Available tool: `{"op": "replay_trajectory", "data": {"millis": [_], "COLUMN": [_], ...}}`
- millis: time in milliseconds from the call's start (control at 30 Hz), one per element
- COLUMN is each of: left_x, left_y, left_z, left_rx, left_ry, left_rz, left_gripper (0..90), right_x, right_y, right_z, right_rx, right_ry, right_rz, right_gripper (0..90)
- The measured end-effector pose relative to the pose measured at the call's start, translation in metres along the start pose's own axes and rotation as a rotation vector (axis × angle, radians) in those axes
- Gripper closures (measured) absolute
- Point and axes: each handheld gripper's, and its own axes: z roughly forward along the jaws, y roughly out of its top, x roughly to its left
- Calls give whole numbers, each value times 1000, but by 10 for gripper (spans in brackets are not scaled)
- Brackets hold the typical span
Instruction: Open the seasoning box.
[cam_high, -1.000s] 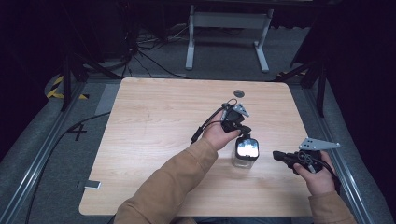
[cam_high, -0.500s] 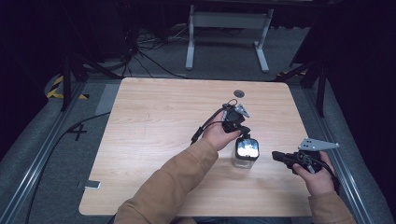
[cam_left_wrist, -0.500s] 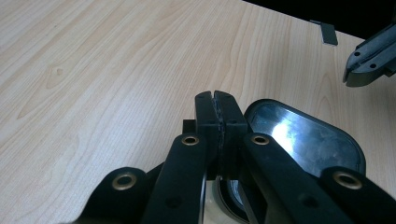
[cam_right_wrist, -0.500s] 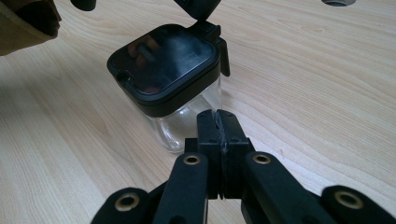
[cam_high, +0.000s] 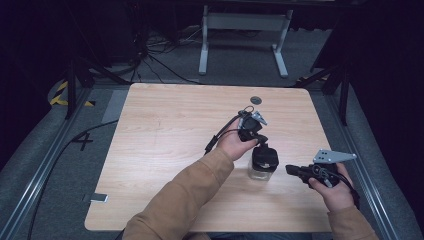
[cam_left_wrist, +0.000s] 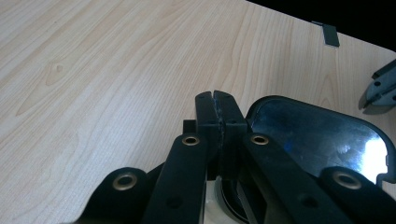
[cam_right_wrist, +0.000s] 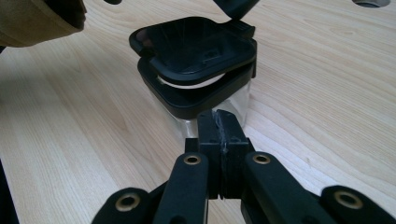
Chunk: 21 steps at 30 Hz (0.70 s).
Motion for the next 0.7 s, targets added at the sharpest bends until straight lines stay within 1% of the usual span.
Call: {"op": "replay_trajectory", "data": {"millis": [67,100,133,200,233,300,367,400,433,500,533,600,700], "left_x": [0,0,1,1,2,2,2,2,1,1,0,0,-4], "left_y": [0,-1,-1,-1,-1,-2,-3,-4,-5,-9,-11,-14,-23], "left_z": [0,0,0,0,-1,-4,-13,-17,-23,-36,-41,-50,-65], "left_rx": [-2,-9,-8,-6,-5,-35,-65,-74,-89,-110,-119,-125,-149], "left_ry": [-1,-2,-4,0,8,5,12,17,21,19,25,32,32], "left_rz": [-8,-21,-17,-14,-6,-18,-16,-12,-12,-21,-21,-20,-30], "left_gripper": [900,900,900,899,899,877,861,859,858,860,859,856,859], "right_x": [3,4,6,8,9,13,14,14,14,14,14,13,14], "right_y": [1,2,4,5,6,8,10,10,10,12,13,15,20], "right_z": [3,4,7,8,11,16,18,18,17,16,16,15,15], "right_rx": [-9,-9,-13,-12,-13,-8,-8,-17,-18,-34,-44,-50,-66], "right_ry": [9,15,28,33,37,44,46,44,44,48,51,48,43], "right_rz": [-3,-8,-14,-14,-20,-33,-40,-41,-43,-39,-34,-42,-48], "right_gripper": [900,900,900,900,900,900,900,900,900,900,900,900,900]}}
